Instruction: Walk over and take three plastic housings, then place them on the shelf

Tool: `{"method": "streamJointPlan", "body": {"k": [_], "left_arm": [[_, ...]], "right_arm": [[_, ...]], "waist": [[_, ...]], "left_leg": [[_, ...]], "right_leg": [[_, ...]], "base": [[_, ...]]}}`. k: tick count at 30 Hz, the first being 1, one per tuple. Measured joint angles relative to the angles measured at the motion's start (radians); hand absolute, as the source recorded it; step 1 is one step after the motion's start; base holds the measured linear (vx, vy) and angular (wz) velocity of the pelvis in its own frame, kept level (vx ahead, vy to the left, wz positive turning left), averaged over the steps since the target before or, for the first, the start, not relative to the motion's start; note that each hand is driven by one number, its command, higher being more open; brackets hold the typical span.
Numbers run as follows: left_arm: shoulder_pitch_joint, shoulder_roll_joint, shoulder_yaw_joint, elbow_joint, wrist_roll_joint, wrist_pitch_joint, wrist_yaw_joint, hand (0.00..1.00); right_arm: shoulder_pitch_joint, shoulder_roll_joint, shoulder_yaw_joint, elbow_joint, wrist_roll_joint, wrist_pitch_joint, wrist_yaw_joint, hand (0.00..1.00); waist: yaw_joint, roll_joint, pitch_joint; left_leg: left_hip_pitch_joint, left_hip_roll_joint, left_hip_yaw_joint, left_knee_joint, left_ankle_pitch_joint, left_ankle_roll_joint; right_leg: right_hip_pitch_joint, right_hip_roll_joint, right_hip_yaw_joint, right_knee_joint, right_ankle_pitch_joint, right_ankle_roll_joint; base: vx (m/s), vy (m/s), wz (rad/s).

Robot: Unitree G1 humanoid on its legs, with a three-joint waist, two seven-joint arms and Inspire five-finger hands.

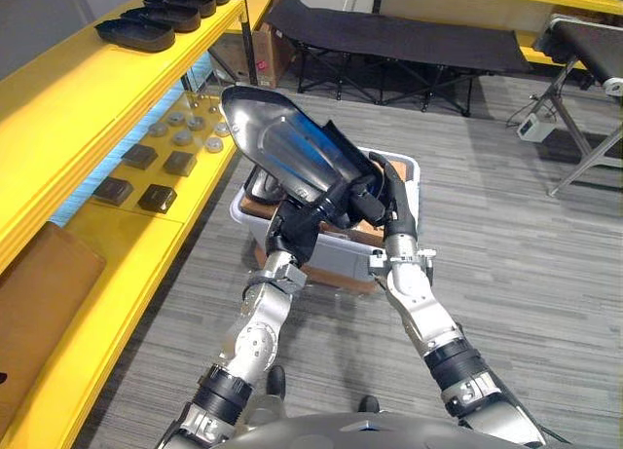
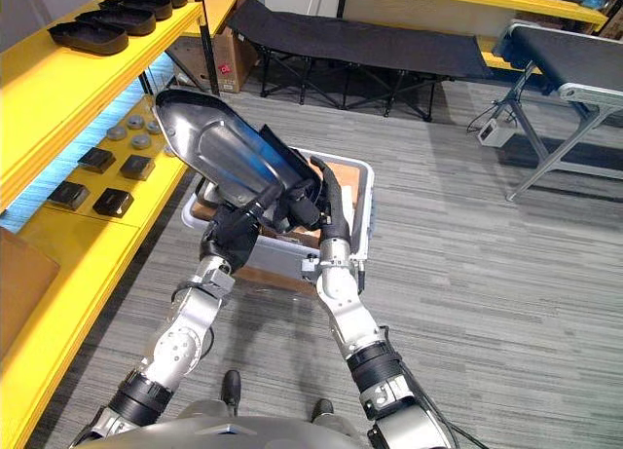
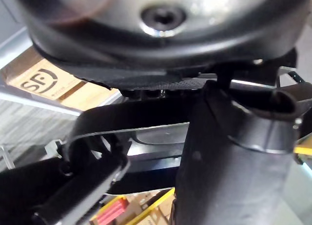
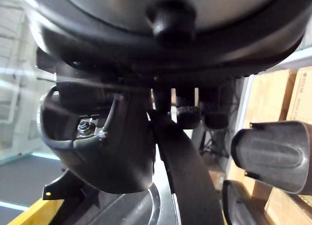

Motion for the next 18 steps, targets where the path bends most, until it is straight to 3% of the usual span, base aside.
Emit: {"method": "streamJointPlan", "body": {"k": [4,5,15,18], "left_arm": [[0.0,-0.001,-0.009,0.0,-0.044,-0.049,0.01,1.0],[-0.001,-0.001,-0.009,0.0,-0.043,-0.066,0.024,0.0],[-0.029,-0.006,0.0,0.001,-0.02,-0.099,0.131,0.0],[-0.03,-0.006,0.028,0.017,0.023,-0.103,0.166,0.0]], "right_arm": [[0.001,0.001,0.03,0.018,0.002,-0.014,0.007,0.0],[0.002,0.003,0.038,0.018,0.007,-0.028,0.008,0.0],[0.027,0.012,0.095,0.018,0.01,-0.078,0.029,0.0],[0.038,0.01,0.122,0.017,0.01,-0.129,0.032,0.0]], "waist": [[-0.003,-0.011,-0.014],[-0.004,-0.011,-0.016],[-0.001,-0.02,-0.028],[-0.01,-0.029,-0.035]], "left_leg": [[0.001,0.0,-0.002,0.002,0.0,0.0],[0.005,-0.001,-0.003,0.002,0.0,0.0],[0.009,-0.001,-0.007,0.0,0.0,-0.002],[0.009,-0.001,-0.006,0.002,-0.001,-0.002]], "right_leg": [[0.002,0.0,0.0,0.0,0.0,0.0],[0.009,0.0,0.0,-0.002,0.0,0.0],[0.019,0.002,0.0,-0.012,0.003,-0.002],[0.019,0.002,0.0,-0.013,0.002,-0.002]], "base": [[0.0,0.0,0.0],[0.0,0.0,0.0],[-0.01,-0.005,0.0],[0.0,0.0,0.0]]}}
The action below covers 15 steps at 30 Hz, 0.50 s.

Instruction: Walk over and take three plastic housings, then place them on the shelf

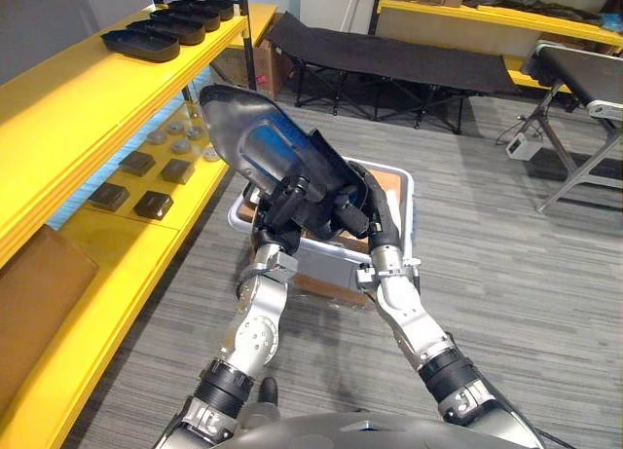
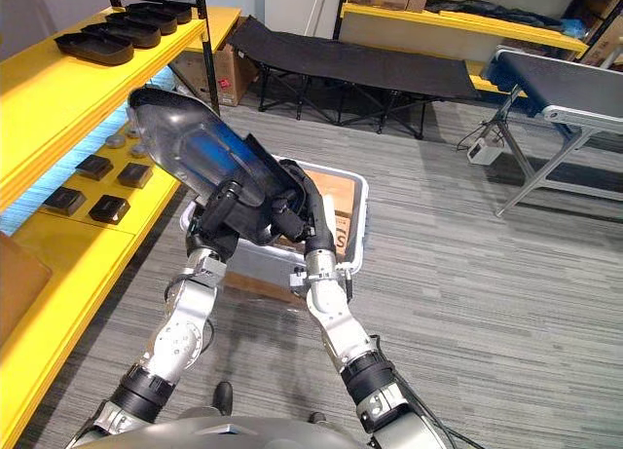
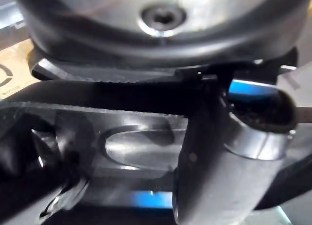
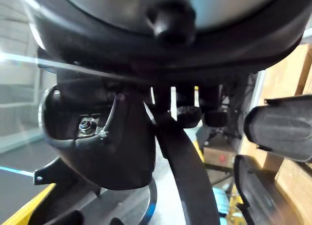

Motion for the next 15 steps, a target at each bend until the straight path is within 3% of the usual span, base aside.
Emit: {"method": "streamJointPlan", "body": {"k": [6,7,15], "left_arm": [[-0.001,0.0,0.016,0.017,0.036,-0.013,0.037,0.0],[-0.001,0.0,0.016,0.019,0.056,-0.014,0.041,0.0],[-0.001,0.004,0.015,0.022,0.1,-0.022,0.066,0.0]], "right_arm": [[0.002,-0.001,0.034,-0.009,0.0,-0.009,0.001,0.0],[0.002,-0.002,0.035,-0.009,0.0,-0.009,0.004,1.0],[0.036,-0.002,0.047,-0.045,0.044,-0.029,0.018,1.0]], "waist": [[-0.01,-0.002,-0.001],[-0.01,-0.002,-0.001],[-0.013,-0.002,-0.001]], "left_leg": [[0.0,0.0,-0.001,0.0,0.0,0.0],[0.0,0.0,-0.002,0.0,0.0,0.0],[0.0,0.0,-0.001,0.001,-0.002,-0.002]], "right_leg": [[0.001,0.0,0.0,0.0,0.0,0.0],[0.001,0.0,0.0,0.0,0.0,0.0],[0.001,0.0,0.0,0.0,-0.001,-0.002]], "base": [[0.0,0.0,0.0],[0.0,0.0,0.0],[0.0,0.0,0.0]]}}
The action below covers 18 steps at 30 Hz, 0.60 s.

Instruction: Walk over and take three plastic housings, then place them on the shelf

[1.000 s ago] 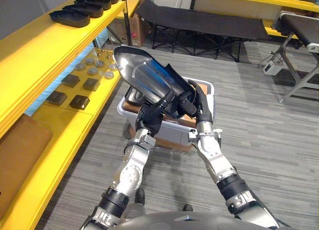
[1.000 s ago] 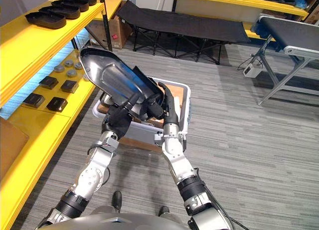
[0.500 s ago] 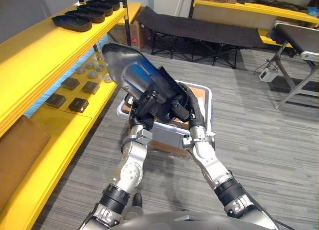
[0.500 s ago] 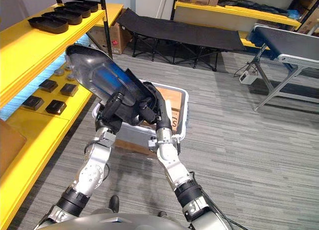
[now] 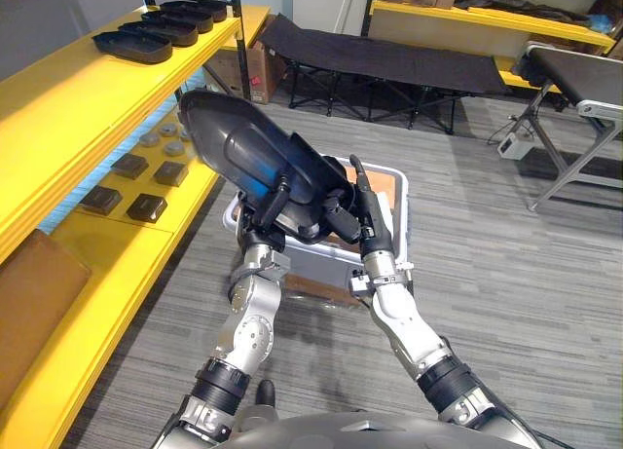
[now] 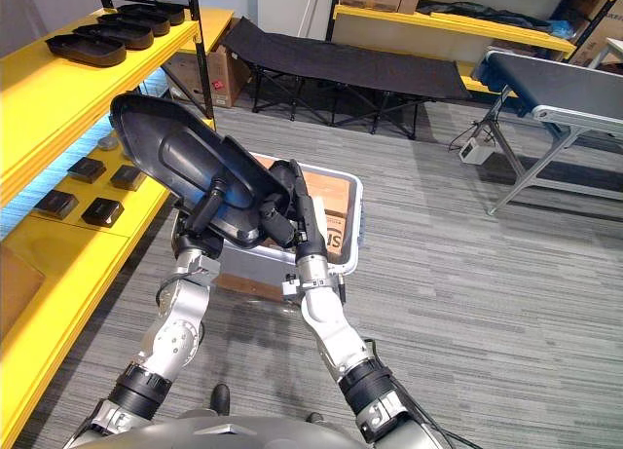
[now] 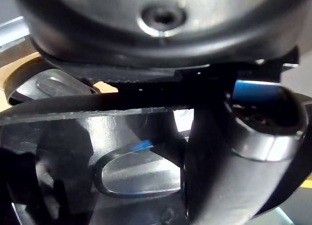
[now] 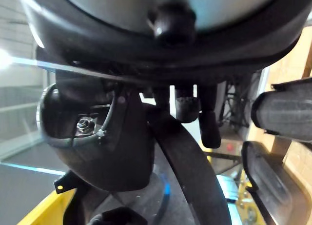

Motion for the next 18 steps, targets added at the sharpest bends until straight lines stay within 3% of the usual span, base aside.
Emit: {"method": "streamJointPlan", "body": {"k": [6,12,14,18], "left_arm": [[0.0,-0.001,0.0,-0.003,0.124,-0.002,0.044,0.0],[0.0,-0.009,0.006,-0.008,0.405,0.003,0.177,0.0],[0.0,-0.01,0.048,-0.009,0.603,0.038,0.247,0.0],[0.007,-0.008,0.105,-0.008,0.758,0.089,0.302,0.0]], "right_arm": [[0.013,-0.001,0.003,0.0,0.004,0.002,0.007,1.0],[0.05,0.0,-0.009,0.0,0.091,0.003,0.057,1.0],[0.087,-0.001,-0.024,-0.002,0.126,0.004,0.102,1.0],[0.121,-0.004,-0.075,-0.002,0.321,0.004,0.214,1.0]], "waist": [[0.0,0.0,0.0],[-0.001,0.0,0.0],[-0.001,0.0,0.0],[-0.001,0.001,0.001]], "left_leg": [[0.0,0.0,0.0,0.0,0.0,0.0],[0.007,0.001,0.001,0.0,-0.002,-0.001],[0.008,0.002,0.002,0.0,-0.007,-0.008],[0.008,0.002,0.002,0.0,-0.008,-0.009]], "right_leg": [[0.0,0.0,0.0,0.0,-0.001,-0.001],[0.006,0.001,0.002,0.001,-0.002,-0.003],[0.006,0.002,0.003,0.001,-0.004,-0.005],[0.005,0.002,0.004,0.001,-0.006,-0.007]], "base": [[0.0,0.0,0.0],[0.0,0.0,0.0],[0.0,0.0,0.0],[0.0,0.0,0.0]]}}
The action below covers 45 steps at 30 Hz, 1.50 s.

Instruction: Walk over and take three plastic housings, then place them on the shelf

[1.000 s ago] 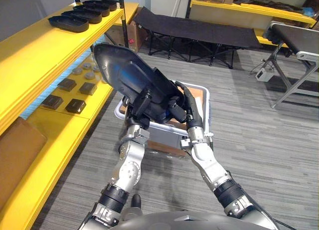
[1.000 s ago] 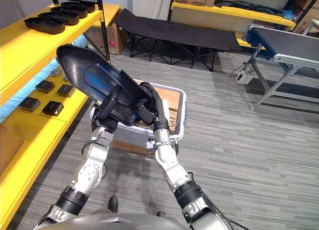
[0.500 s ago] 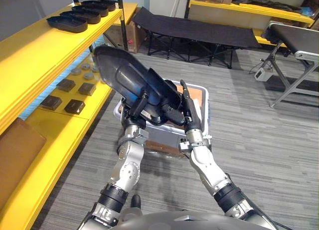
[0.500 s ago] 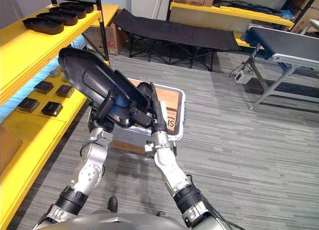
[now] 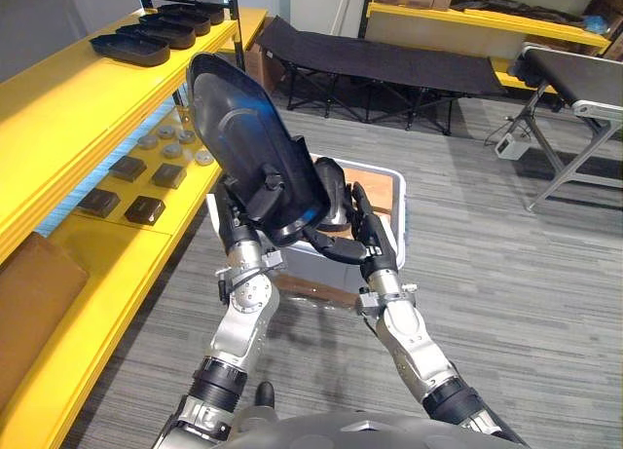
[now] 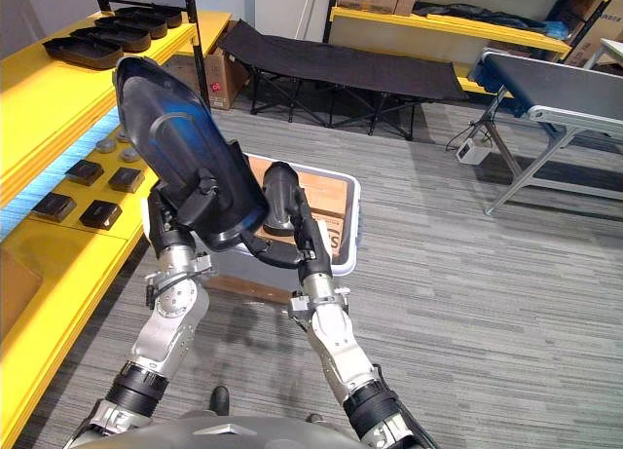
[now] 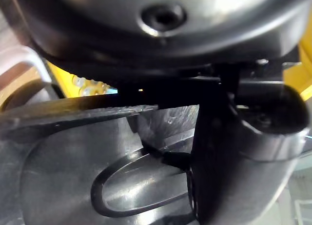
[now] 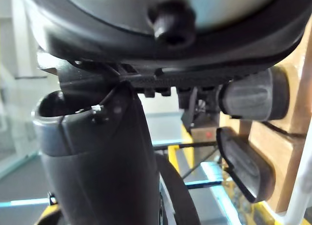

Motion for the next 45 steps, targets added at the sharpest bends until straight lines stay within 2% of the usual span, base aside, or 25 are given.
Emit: {"method": "streamJointPlan", "body": {"k": [2,4,9,12,18,21,25,29,31,36,38,45], "left_arm": [[0.024,0.002,0.038,0.0,0.071,0.026,0.018,0.0],[0.052,0.002,0.061,0.0,0.108,0.038,0.029,0.0],[0.092,0.004,0.086,0.03,0.165,0.059,0.046,0.0],[0.094,0.005,0.093,0.054,0.178,0.059,0.037,0.0],[0.172,0.012,0.114,0.081,0.08,-0.05,-0.073,0.0],[0.203,0.021,0.152,0.081,0.043,-0.113,-0.128,0.0],[0.207,0.023,0.181,0.067,0.018,-0.135,-0.16,0.0],[0.275,0.006,0.208,-0.076,0.018,-0.136,-0.175,0.0],[0.289,-0.01,0.223,-0.126,0.02,-0.136,-0.174,0.0],[0.35,-0.041,0.298,-0.232,0.021,-0.133,-0.185,0.0],[0.385,-0.043,0.346,-0.248,0.009,-0.133,-0.209,0.0],[0.514,-0.081,0.408,-0.249,-0.139,-0.133,-0.277,0.0]], "right_arm": [[0.028,-0.006,-0.046,0.0,0.141,-0.007,0.126,1.0],[0.05,-0.013,-0.076,0.0,0.194,-0.016,0.189,1.0],[0.088,-0.015,-0.159,0.0,0.234,-0.033,0.279,1.0],[0.098,-0.015,-0.19,0.0,0.214,-0.034,0.278,1.0],[0.128,-0.011,-0.266,0.039,0.133,-0.017,0.222,1.0],[0.128,-0.012,-0.321,0.057,0.094,0.021,0.195,1.0],[0.129,-0.036,-0.338,0.057,0.094,0.045,0.195,1.0],[0.125,-0.047,-0.349,0.057,0.096,0.065,0.201,1.0],[0.125,-0.047,-0.363,0.057,0.095,0.065,0.201,1.0],[0.088,-0.017,-0.362,0.057,0.094,0.056,0.215,1.0],[0.068,-0.007,-0.344,0.057,0.092,0.053,0.235,1.0],[-0.005,0.0,-0.264,0.127,-0.019,0.034,0.291,1.0]], "waist": [[0.0,0.001,0.001],[-0.001,0.001,0.001],[-0.001,0.002,0.001],[-0.002,0.004,0.003],[-0.022,0.015,0.009],[-0.025,0.019,0.012],[-0.01,0.025,0.014],[0.002,0.026,0.013],[0.014,0.027,0.014],[0.071,0.028,0.013],[0.115,0.028,0.014],[0.189,0.021,0.013]], "left_leg": [[0.0,0.0,0.002,0.0,-0.002,0.0],[0.0,0.0,0.005,0.0,-0.004,0.0],[-0.002,0.001,0.014,0.0,-0.008,-0.002],[-0.002,0.001,0.023,-0.003,-0.01,-0.002],[-0.001,-0.001,0.033,-0.003,-0.014,-0.001],[0.0,-0.001,0.033,-0.003,-0.014,-0.001],[-0.001,0.001,0.029,-0.002,-0.014,0.0],[-0.013,-0.012,-0.015,-0.003,-0.013,0.0],[-0.022,-0.02,-0.05,-0.002,-0.006,0.004],[-0.05,-0.04,-0.152,-0.002,0.002,-0.004],[-0.063,-0.05,-0.195,0.0,0.011,0.002],[-0.077,-0.089,-0.287,0.002,0.018,0.01]], "right_leg": [[-0.002,0.0,0.002,0.0,0.0,0.0],[-0.003,-0.001,0.003,0.0,0.0,0.001],[-0.009,-0.002,0.007,0.001,0.0,0.002],[-0.013,-0.001,0.015,0.001,-0.001,0.001],[-0.019,-0.001,0.024,0.001,-0.006,0.0],[-0.018,-0.001,0.024,0.002,-0.007,0.002],[-0.017,-0.002,0.019,0.002,-0.007,0.002],[-0.009,-0.003,-0.024,0.003,-0.017,0.003],[0.002,-0.003,-0.064,0.003,-0.023,0.005],[0.028,-0.004,-0.171,-0.001,-0.046,0.011],[0.037,-0.005,-0.215,-0.003,-0.054,0.011],[0.071,-0.025,-0.309,0.004,-0.077,0.025]], "base": [[0.0,0.0,-0.02],[0.0,0.0,-0.02],[0.0,0.0,-0.05],[0.0,-0.003,-0.08],[0.01,-0.009,-0.05],[0.0,0.0,0.0],[0.0,-0.004,0.01],[0.01,-0.013,0.28],[0.02,-0.026,0.58],[0.01,-0.038,0.63],[0.04,-0.042,0.58],[0.04,-0.008,0.44]]}}
